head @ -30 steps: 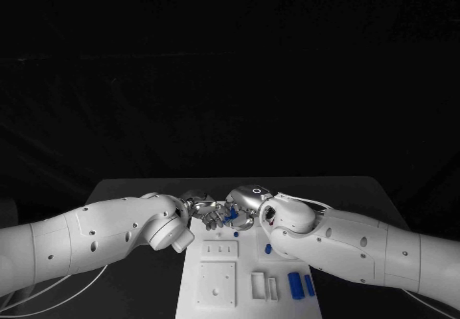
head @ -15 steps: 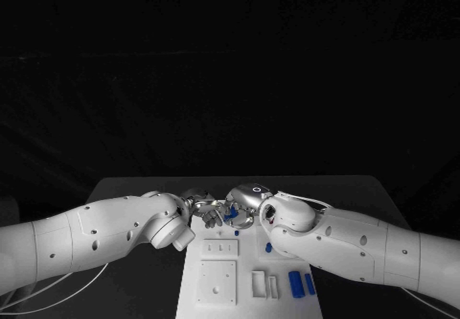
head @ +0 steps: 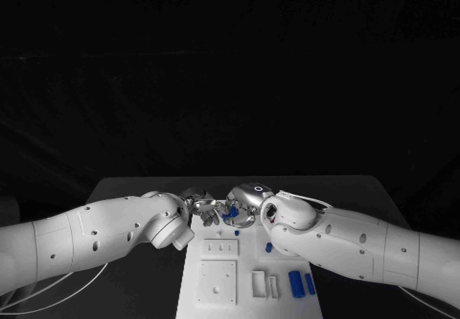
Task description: Assemble the parts on the task board
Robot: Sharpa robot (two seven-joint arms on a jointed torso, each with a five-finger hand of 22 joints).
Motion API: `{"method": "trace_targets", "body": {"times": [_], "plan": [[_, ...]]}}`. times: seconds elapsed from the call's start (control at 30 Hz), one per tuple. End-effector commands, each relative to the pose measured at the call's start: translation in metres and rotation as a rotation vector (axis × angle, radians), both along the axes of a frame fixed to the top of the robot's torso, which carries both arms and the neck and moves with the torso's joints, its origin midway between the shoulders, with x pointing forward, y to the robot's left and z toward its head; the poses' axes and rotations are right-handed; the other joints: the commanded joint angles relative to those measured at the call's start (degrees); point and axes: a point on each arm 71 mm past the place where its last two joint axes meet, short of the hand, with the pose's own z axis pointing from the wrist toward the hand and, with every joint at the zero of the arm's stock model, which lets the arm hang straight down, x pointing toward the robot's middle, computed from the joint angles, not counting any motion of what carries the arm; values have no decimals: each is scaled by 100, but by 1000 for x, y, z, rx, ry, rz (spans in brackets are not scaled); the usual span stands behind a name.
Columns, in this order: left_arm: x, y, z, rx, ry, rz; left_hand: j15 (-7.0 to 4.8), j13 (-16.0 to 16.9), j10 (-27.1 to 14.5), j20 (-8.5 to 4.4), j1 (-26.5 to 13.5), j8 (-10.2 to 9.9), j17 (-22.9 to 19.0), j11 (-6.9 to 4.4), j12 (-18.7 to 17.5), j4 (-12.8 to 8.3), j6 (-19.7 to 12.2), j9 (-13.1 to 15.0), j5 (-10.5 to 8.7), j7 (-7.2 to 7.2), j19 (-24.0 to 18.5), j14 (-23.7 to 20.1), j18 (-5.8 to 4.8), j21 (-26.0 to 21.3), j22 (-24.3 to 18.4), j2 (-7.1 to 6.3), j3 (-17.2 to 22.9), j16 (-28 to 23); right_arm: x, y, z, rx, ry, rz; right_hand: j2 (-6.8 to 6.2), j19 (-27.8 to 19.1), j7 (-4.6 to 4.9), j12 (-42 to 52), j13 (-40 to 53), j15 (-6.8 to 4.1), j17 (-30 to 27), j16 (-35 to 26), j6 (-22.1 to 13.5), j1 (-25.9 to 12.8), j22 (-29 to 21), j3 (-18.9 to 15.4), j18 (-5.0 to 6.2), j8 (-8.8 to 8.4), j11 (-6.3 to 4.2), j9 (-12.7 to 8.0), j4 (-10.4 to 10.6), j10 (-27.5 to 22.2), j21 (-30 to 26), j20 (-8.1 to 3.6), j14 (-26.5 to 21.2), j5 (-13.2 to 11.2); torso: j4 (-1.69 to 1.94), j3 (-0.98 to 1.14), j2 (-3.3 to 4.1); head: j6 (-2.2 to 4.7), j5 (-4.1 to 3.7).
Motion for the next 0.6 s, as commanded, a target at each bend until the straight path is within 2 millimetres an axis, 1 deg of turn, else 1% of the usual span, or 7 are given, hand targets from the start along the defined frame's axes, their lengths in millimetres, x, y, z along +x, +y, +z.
{"method": "trace_targets", "body": {"times": [0.03, 0.17, 0.23, 0.27, 0.33, 0.4, 0.6], "plan": [[1, 1, 1, 30, -28, 11, -42, 50, -27, -340, -23, -30, 8, -15, 32, -5, 452, 642, 31, -401, -18, 4, -75, 24, -3, -20, 1, 36, 0, -2, 0, 42, 4, 7, -89, -63, 120, -38, -15, 36, -9, -46, -57, -26, 1, -17, 275, -64, 18, -20, 56, -88, -55, -2, -56, -44, -3, 2, 2, -8, 10], [2, 1, 0, 50, -37, 13, -53, 127, -46, -360, -26, -48, 11, -24, 76, -7, 470, 697, 74, -408, -22, 3, -83, 57, -11, -36, 9, 72, 2, -10, 1, 73, -2, -2, -201, -236, 254, -124, -57, 153, -31, -153, -459, -153, -22, -218, 273, -278, 130, -98, 38, -269, -184, 48, -228, -25, -4, 2, -1, -6, 12], [2, 2, 0, 67, -51, 10, -56, 142, -50, -364, -26, -52, 11, -25, 84, -7, 474, 708, 81, -410, -23, 2, -84, 64, -13, -38, 11, 79, 3, -15, 2, 83, -7, -7, -195, -459, 359, -202, -102, 278, -75, -284, -727, -194, -56, -400, 275, -413, 265, -153, -58, -470, -347, 108, -430, 23, -5, 2, -4, -8, 13], [2, 2, -1, 75, -56, 9, -57, 149, -51, -366, -25, -54, 10, -26, 87, -8, 475, 713, 85, -410, -23, 2, -85, 68, -14, -39, 12, 82, 3, -18, 2, 83, -5, -9, -210, -486, 386, -201, -109, 292, -78, -293, -768, -217, -58, -455, 275, -432, 279, -161, -68, -497, -368, 123, -452, 52, -5, 2, -4, -8, 13], [3, 3, -1, 89, -63, 6, -59, 161, -53, -369, -24, -58, 10, -28, 94, -8, 479, 723, 90, -412, -23, 3, -86, 74, -15, -42, 13, 89, 4, -26, 2, 91, -7, -18, -215, -537, 414, -194, -127, 327, -83, -307, -836, -235, -59, -566, 275, -459, 310, -171, -107, -557, -410, 153, -499, 133, 0, 1, 0, -13, 22], [3, 3, -2, 107, -74, 3, -61, 174, -56, -373, -22, -61, 10, -30, 101, -9, 483, 733, 96, -413, -22, 4, -86, 81, -17, -44, 16, 95, 4, -34, 2, 95, -7, -29, -204, -572, 434, -172, -157, 338, -88, -313, -858, -259, -57, -693, 275, -454, 325, -167, -124, -608, -449, 185, -541, 296, -1, 3, 0, -15, 27], [4, 6, -6, 155, -100, 16, -69, 209, -58, -383, -18, -72, 9, -36, 120, -8, 495, 760, 105, -417, -18, 11, -89, 101, -22, -54, 20, 113, 8, -68, 5, 143, -32, -90, -189, -561, 428, -134, -202, 334, -100, -310, -830, -207, -57, -685, 275, -422, 321, -153, -69, -616, -476, 197, -543, 432, -11, 9, -7, -48, 75]]}}
